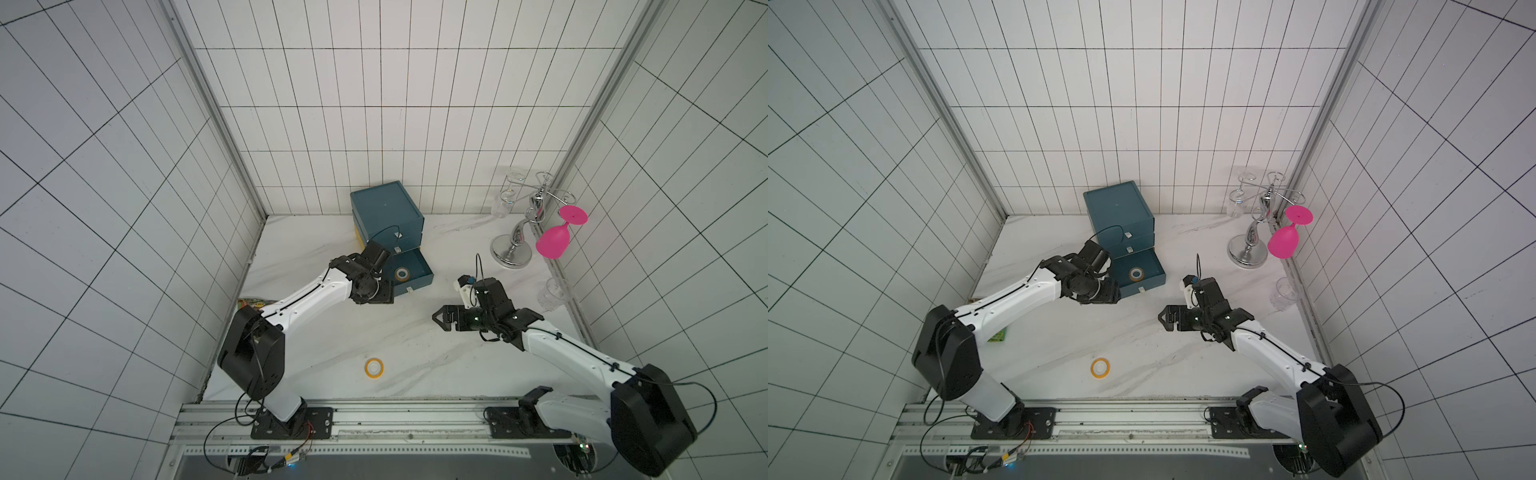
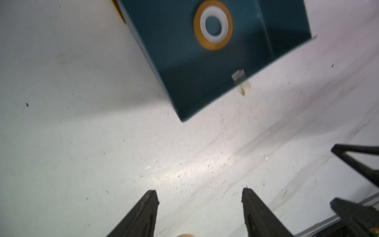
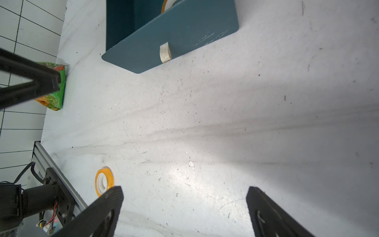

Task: Place the transparent tape into the drawer according to color
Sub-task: Place the tape in the drawer, then pick up the tape at the center of the board.

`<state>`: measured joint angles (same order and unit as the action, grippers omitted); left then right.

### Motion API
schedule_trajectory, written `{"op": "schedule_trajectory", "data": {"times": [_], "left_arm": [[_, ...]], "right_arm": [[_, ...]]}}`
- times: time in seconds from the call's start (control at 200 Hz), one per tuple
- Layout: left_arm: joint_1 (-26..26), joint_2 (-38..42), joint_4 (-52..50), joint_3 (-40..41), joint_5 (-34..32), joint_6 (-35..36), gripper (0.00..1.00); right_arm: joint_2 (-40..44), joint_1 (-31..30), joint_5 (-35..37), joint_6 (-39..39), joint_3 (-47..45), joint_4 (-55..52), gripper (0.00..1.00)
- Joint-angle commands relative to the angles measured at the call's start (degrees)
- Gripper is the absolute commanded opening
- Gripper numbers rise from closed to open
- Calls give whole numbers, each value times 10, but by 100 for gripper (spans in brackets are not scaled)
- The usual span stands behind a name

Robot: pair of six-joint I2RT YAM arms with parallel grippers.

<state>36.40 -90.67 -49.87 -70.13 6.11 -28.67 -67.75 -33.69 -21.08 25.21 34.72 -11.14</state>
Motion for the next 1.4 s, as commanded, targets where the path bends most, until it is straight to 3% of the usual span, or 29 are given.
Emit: {"op": "schedule_trajectory", "data": {"times": [0.0, 0.32, 0.555, 0.975, 1.399], "left_arm": [[36, 36, -25, 49, 14, 0, 75], [127, 97, -32, 175, 5, -78, 81], [162, 130, -37, 231, 2, -119, 77], [171, 78, -36, 225, -47, -132, 59], [171, 24, -22, 217, -65, -123, 52]], "right_arm": [[10, 7, -8, -1, -20, -17, 99], [23, 7, -11, 4, -32, -21, 99], [24, 7, -10, 6, -37, -21, 99], [23, 6, -8, 11, -36, -15, 99], [17, 6, -8, 10, -35, -12, 99]]}}
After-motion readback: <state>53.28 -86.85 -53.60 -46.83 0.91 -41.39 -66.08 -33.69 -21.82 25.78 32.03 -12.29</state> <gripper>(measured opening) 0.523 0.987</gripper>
